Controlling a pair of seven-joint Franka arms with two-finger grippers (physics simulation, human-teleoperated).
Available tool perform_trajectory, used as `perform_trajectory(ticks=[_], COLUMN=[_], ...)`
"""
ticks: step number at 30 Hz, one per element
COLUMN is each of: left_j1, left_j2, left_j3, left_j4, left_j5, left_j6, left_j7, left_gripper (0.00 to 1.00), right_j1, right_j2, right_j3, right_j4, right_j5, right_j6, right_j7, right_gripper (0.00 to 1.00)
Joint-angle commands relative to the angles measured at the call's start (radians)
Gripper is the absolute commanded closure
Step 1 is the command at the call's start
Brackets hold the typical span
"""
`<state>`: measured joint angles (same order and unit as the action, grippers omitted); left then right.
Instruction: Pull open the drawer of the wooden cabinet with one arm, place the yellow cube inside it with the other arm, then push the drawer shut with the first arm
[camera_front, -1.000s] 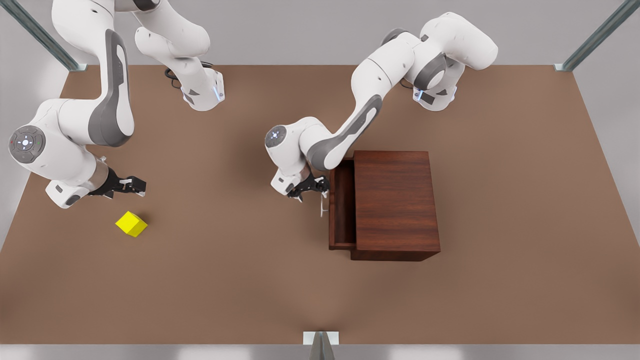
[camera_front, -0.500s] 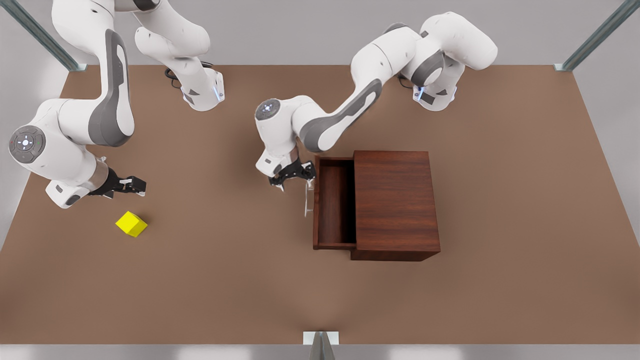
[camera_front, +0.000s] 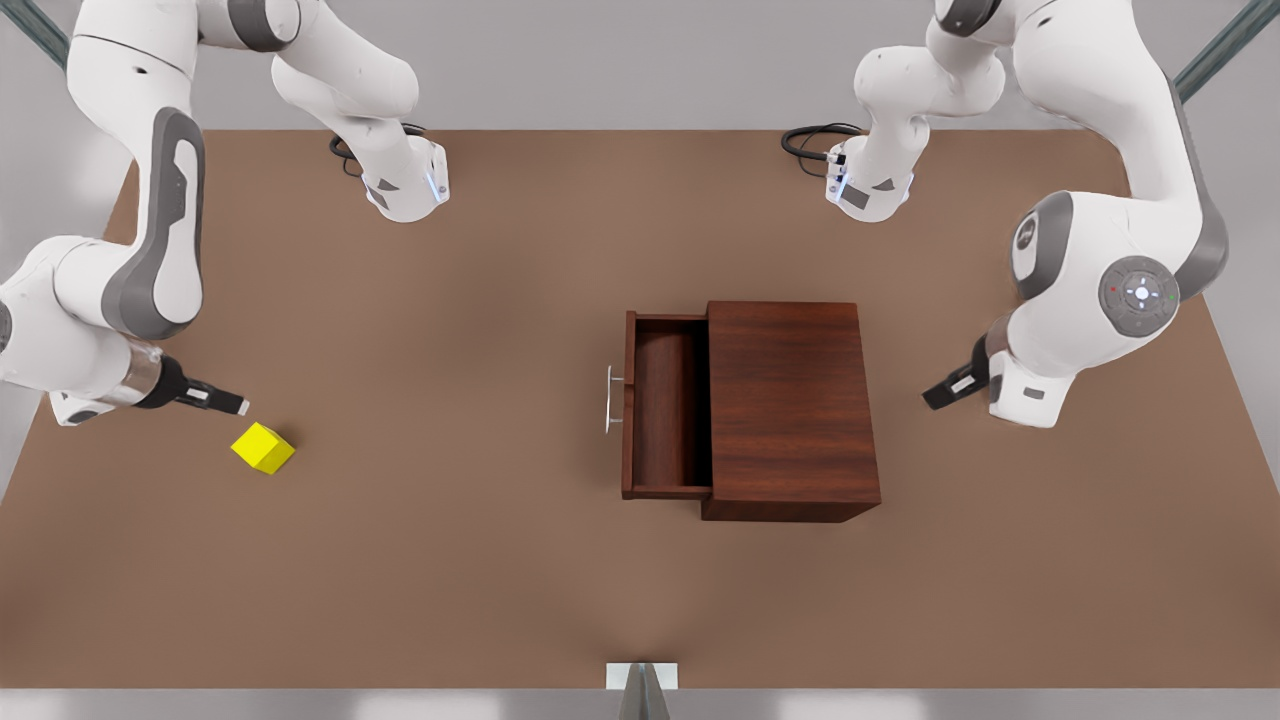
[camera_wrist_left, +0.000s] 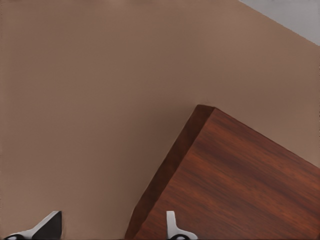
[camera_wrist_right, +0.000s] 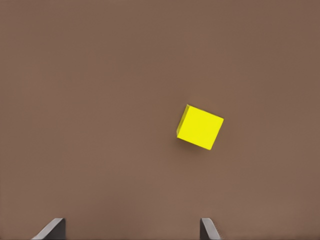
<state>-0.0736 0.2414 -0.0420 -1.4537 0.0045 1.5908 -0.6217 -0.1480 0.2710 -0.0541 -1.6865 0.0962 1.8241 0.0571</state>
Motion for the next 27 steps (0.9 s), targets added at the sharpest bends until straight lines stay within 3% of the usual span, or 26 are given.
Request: perform_trajectory(ticks=[1,8,9,11,13,15,20,23,27], left_j1=[0.009,0.021,0.021,0.023,0.026,0.034,0.018,0.043,0.123], left_j2=[-0.005,-0.016,-0.036,-0.180,-0.142,-0.054,-0.050,-0.016,-0.028], left_j3=[0.011,0.017,0.016,0.040,0.051,0.050,0.039,0.048,0.071], left_j4=[0.009,0.043,0.009,-0.229,-0.148,0.006,-0.004,0.001,-0.007], left_j5=[0.058,0.035,0.028,0.022,-0.015,-0.034,-0.031,-0.021,-0.086], left_j6=[0.023,-0.058,-0.052,0.135,0.130,0.001,0.008,0.031,-0.132], left_j7=[0.620,0.603,0.603,0.619,0.636,0.625,0.628,0.665,0.643], left_gripper=[0.00,0.00,0.00,0.00,0.00,0.00,0.00,0.00,0.00], right_j1=[0.002,-0.039,-0.044,-0.065,-0.105,-0.097,-0.097,-0.107,-0.108], right_j2=[0.028,0.131,0.143,0.206,0.238,0.289,0.396,0.353,0.321], right_j3=[0.002,-0.018,-0.023,-0.024,-0.017,-0.009,-0.013,-0.012,-0.012], right_j4=[-0.004,0.019,0.042,0.128,0.154,0.177,0.222,0.021,-0.055], right_j5=[0.016,-0.021,-0.021,-0.021,-0.027,-0.026,-0.021,-0.019,-0.019], right_j6=[0.095,0.185,0.187,0.185,0.185,0.188,0.237,0.441,0.486], right_j7=[0.214,0.251,0.257,0.259,0.280,0.294,0.302,0.290,0.290], right_gripper=[0.00,0.00,0.00,0.00,0.00,0.00,0.00,0.00,0.00])
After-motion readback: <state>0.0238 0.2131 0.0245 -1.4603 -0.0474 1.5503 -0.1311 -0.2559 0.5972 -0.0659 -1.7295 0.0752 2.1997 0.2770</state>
